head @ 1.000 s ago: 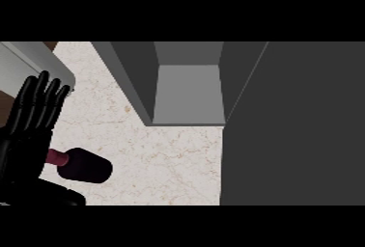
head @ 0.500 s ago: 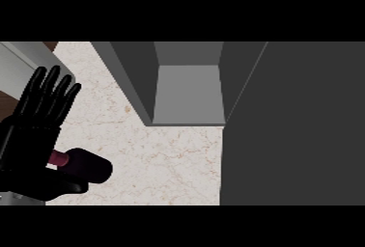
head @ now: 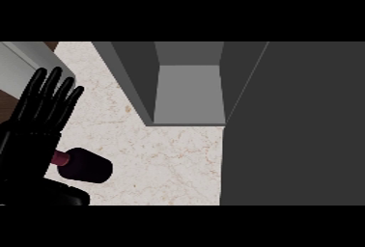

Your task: Pick up the wine, place it into the cabinet and close the cabinet

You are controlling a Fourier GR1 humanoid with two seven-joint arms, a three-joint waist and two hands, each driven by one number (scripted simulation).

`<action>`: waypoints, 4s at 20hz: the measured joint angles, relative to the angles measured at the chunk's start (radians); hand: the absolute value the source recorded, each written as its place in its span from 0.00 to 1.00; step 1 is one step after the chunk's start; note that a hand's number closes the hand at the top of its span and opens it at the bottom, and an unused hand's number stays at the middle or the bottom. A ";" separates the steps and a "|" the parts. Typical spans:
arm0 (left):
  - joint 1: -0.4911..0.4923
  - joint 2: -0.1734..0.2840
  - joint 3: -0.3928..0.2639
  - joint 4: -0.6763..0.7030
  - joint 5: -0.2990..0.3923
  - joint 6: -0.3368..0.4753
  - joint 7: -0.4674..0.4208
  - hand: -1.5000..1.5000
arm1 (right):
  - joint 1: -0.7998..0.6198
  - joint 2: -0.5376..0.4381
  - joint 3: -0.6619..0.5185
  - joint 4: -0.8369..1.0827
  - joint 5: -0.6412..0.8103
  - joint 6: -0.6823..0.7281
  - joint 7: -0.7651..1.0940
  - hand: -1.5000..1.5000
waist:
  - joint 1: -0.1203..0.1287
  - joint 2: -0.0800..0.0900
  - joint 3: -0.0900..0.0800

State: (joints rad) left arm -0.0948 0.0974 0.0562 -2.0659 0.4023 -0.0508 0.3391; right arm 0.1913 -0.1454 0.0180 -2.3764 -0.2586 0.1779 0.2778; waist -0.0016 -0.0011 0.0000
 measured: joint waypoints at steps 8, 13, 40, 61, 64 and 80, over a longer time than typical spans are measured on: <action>0.000 -0.002 0.003 -0.014 -0.014 0.012 0.015 0.00 | -0.046 0.021 -0.004 -0.006 0.013 -0.003 0.051 0.00 | 0.000 0.000 0.000; 0.045 0.007 0.023 -0.032 -0.016 -0.007 0.008 0.00 | -0.036 0.024 -0.019 -0.008 0.008 0.018 0.064 0.00 | 0.001 0.000 0.000; 0.221 0.071 0.226 0.230 -0.028 -0.247 -0.228 0.00 | -0.106 0.067 -0.015 -0.014 0.035 0.007 0.123 0.00 | 0.002 0.000 0.000; 0.149 0.112 0.278 0.708 -0.188 -0.385 -0.555 0.00 | -0.090 0.096 0.027 -0.025 0.078 0.023 0.126 0.00 | 0.000 0.001 0.000; 0.151 0.112 0.272 0.742 -0.202 -0.395 -0.578 0.00 | -0.100 0.096 0.017 -0.018 0.073 0.022 0.129 0.00 | 0.000 0.001 0.000; 0.022 0.142 0.246 1.153 -0.312 -0.414 -0.832 0.00 | -0.097 0.095 -0.006 -0.022 0.068 0.035 0.136 0.00 | -0.002 0.001 0.000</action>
State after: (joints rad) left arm -0.0732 0.2395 0.3023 -0.9125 0.0899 -0.4646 -0.4932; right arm 0.0940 -0.0509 0.0116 -2.3988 -0.1903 0.2132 0.4142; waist -0.0035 0.0001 -0.0002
